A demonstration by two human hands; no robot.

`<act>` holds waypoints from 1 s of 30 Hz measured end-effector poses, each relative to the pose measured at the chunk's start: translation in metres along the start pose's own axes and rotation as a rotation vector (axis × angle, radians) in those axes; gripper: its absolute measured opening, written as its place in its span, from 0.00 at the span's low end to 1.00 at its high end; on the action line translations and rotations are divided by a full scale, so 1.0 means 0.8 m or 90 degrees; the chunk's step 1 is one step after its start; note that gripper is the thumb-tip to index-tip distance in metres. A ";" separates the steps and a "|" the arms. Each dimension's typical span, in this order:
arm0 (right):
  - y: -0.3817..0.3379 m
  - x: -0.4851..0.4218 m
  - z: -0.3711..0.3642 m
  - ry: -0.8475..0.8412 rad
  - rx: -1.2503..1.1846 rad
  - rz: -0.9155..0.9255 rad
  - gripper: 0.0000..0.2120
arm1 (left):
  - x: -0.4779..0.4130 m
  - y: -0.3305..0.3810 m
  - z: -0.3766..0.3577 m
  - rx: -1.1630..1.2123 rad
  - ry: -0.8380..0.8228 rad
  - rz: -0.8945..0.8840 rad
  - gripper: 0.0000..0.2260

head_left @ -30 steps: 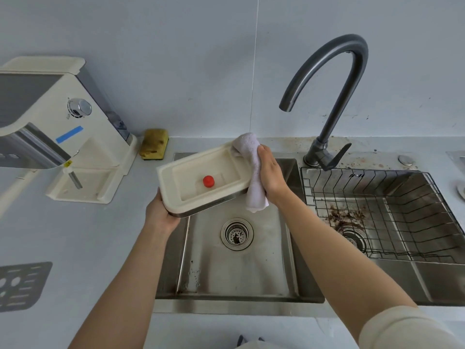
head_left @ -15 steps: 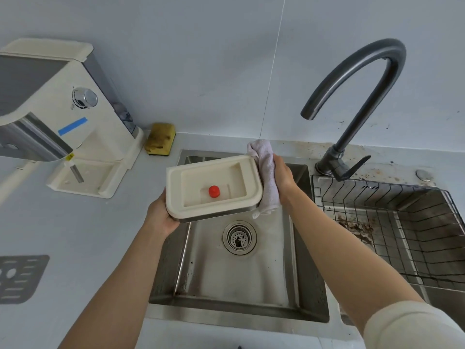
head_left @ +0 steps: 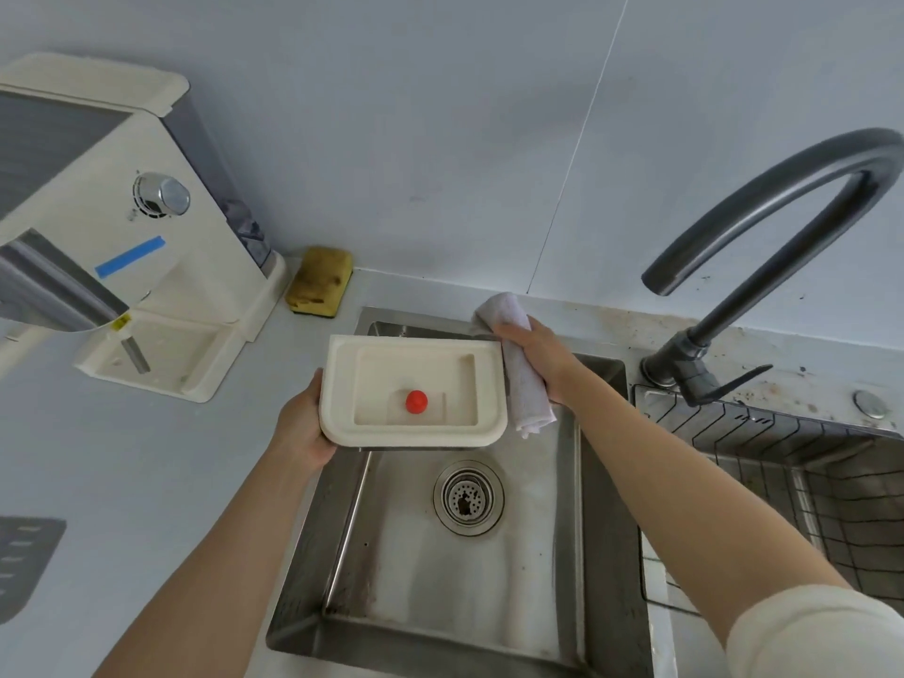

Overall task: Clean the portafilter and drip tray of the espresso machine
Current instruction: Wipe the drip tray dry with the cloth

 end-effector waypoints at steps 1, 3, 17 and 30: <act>-0.010 -0.008 0.004 0.019 0.059 0.024 0.19 | -0.004 0.000 0.000 -0.002 0.002 0.004 0.13; -0.029 -0.025 0.011 0.053 0.182 0.075 0.18 | -0.013 -0.002 0.000 -0.007 0.011 0.012 0.14; -0.037 -0.136 -0.013 0.053 1.092 0.267 0.24 | -0.046 -0.025 0.004 0.018 0.043 0.054 0.14; -0.031 -0.090 -0.012 -0.021 0.785 0.135 0.31 | -0.031 -0.028 0.008 0.021 0.021 0.045 0.15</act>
Point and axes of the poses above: each hand's wrist, its own x-axis away from the middle knuckle, its own z-axis out of the back of the hand, y = z × x, the point moved 7 cm from there along -x, towards the middle knuckle, and after that the axes turned 2 degrees about -y, right-handed, at the moved point
